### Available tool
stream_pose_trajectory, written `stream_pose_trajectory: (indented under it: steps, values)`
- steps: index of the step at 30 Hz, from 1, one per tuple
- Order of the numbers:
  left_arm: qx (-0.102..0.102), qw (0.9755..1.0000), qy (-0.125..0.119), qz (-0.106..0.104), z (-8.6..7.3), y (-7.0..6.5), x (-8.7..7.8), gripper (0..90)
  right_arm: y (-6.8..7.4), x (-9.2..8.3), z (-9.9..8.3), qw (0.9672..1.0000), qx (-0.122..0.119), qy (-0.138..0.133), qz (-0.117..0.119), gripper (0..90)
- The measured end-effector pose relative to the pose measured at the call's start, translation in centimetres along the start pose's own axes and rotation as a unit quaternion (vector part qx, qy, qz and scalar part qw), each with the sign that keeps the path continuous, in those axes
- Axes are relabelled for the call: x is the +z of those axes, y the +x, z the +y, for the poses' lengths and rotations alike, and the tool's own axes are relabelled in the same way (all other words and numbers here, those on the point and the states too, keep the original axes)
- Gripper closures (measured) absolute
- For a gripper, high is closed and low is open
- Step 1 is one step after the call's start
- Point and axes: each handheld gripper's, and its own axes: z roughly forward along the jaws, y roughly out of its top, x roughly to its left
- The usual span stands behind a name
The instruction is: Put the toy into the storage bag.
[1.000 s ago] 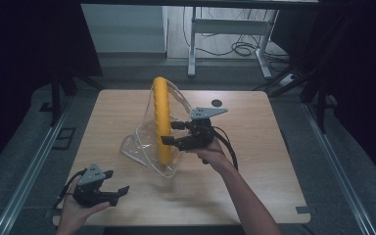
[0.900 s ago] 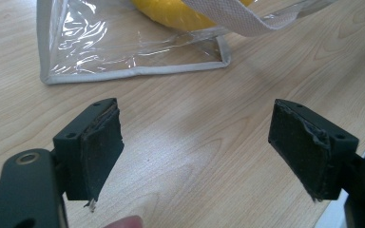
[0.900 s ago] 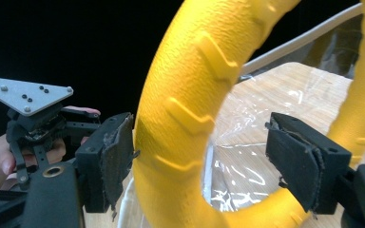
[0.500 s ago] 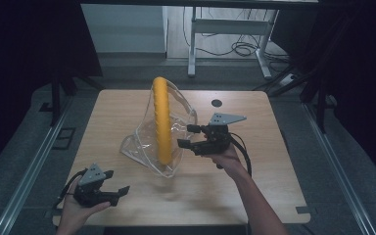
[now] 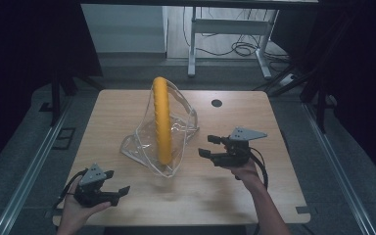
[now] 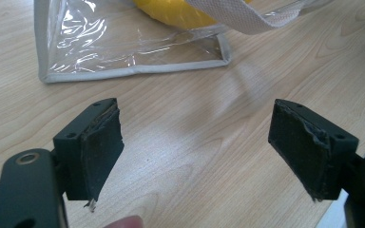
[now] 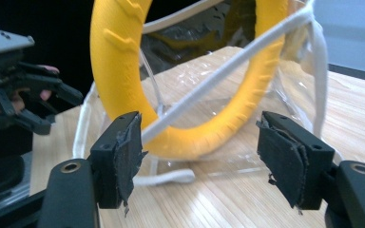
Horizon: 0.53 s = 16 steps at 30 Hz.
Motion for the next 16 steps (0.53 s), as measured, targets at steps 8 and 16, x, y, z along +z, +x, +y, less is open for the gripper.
stream_pose_trajectory:
  steps: [8,16]
  values:
    - [0.001,1.0000,0.001,0.001,0.00,-0.04,0.01,18.5,-0.15,-0.48,-0.62,0.9999,-0.002,-0.001,-0.013,33.9]
    - [0.001,1.0000,-0.001,0.002,-0.01,0.02,-0.11,18.5,0.16,-0.41,-1.06,0.9998,-0.008,0.003,-0.016,34.1]
